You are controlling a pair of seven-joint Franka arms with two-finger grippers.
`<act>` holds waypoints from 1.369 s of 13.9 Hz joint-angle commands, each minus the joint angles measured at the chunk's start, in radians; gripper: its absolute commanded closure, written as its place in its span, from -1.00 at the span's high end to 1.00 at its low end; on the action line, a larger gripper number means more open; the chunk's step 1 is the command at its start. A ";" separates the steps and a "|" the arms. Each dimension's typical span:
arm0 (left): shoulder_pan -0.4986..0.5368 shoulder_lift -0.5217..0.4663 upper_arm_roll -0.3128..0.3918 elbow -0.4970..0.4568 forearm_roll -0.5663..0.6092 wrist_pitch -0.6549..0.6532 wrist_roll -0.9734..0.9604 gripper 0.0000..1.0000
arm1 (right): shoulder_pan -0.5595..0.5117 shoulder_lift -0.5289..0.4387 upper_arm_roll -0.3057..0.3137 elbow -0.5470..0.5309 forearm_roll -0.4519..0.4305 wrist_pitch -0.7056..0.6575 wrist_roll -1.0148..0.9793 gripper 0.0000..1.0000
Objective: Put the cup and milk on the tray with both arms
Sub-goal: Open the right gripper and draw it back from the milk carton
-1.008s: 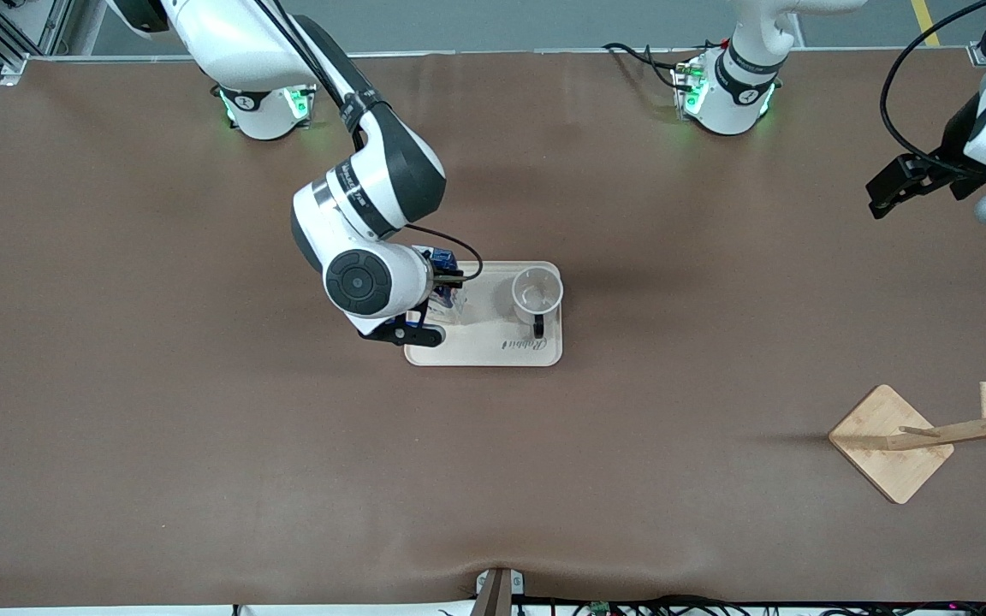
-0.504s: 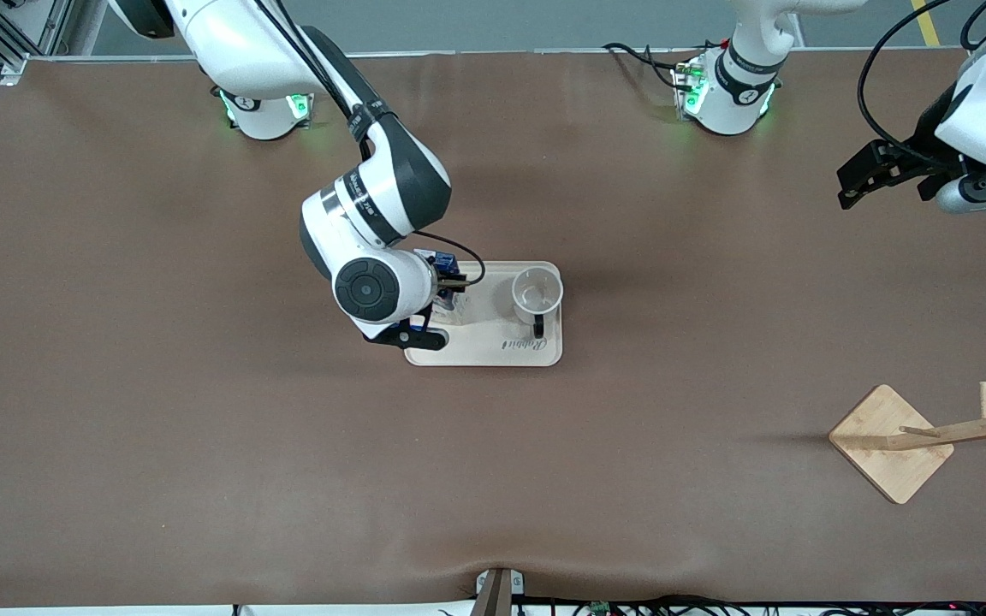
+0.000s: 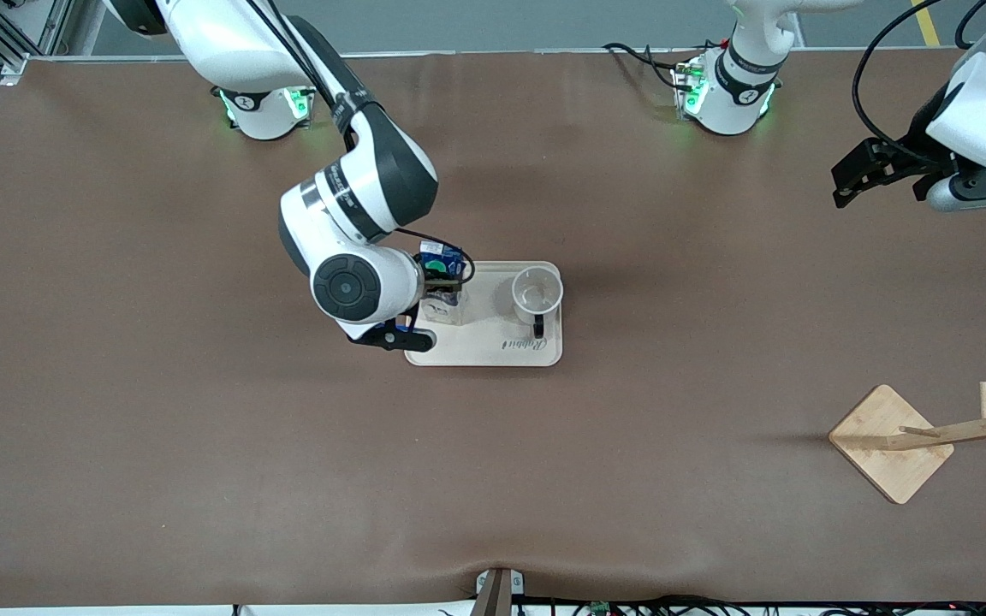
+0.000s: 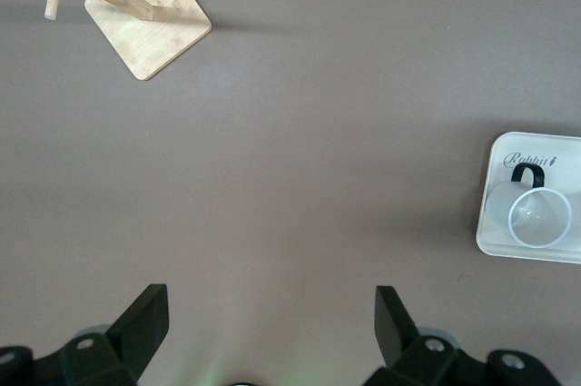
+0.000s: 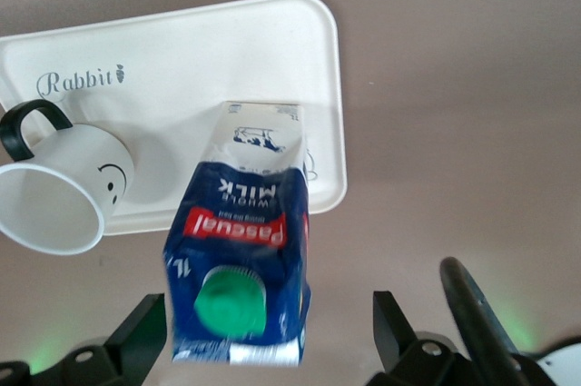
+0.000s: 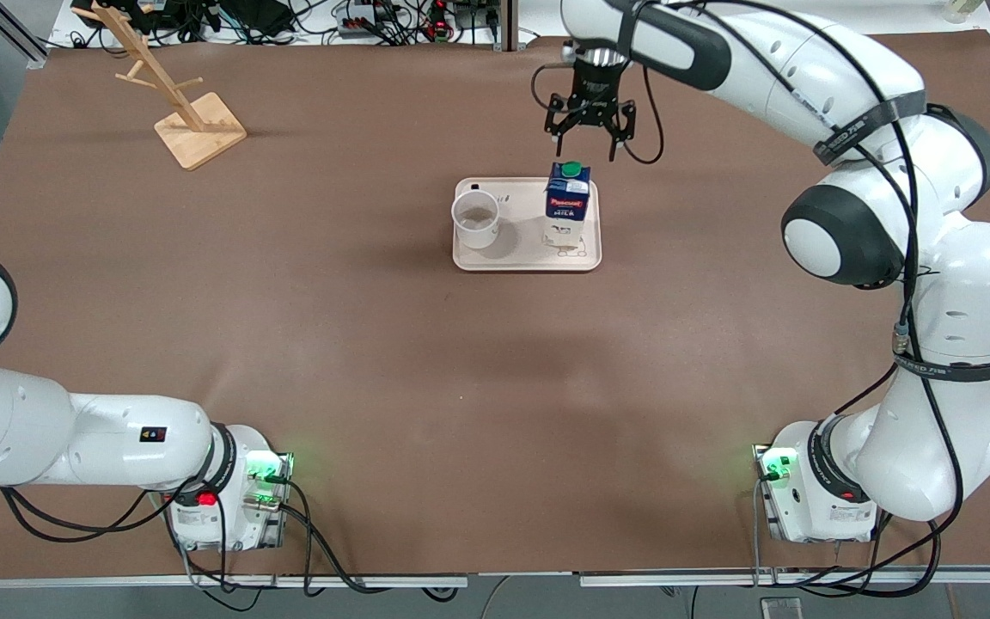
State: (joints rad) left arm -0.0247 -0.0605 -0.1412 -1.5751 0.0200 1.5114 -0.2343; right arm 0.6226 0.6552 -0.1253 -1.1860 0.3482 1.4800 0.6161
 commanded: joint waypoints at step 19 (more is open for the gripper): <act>0.015 -0.044 -0.041 -0.029 -0.005 0.004 -0.010 1.00 | -0.351 -0.331 0.007 0.057 -0.199 -0.158 -0.283 1.00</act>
State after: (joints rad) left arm -0.0233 -0.0698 -0.1733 -1.5757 0.0200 1.5111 -0.2401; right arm 0.3257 0.3764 -0.1318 -1.0941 0.1749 1.3268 0.4339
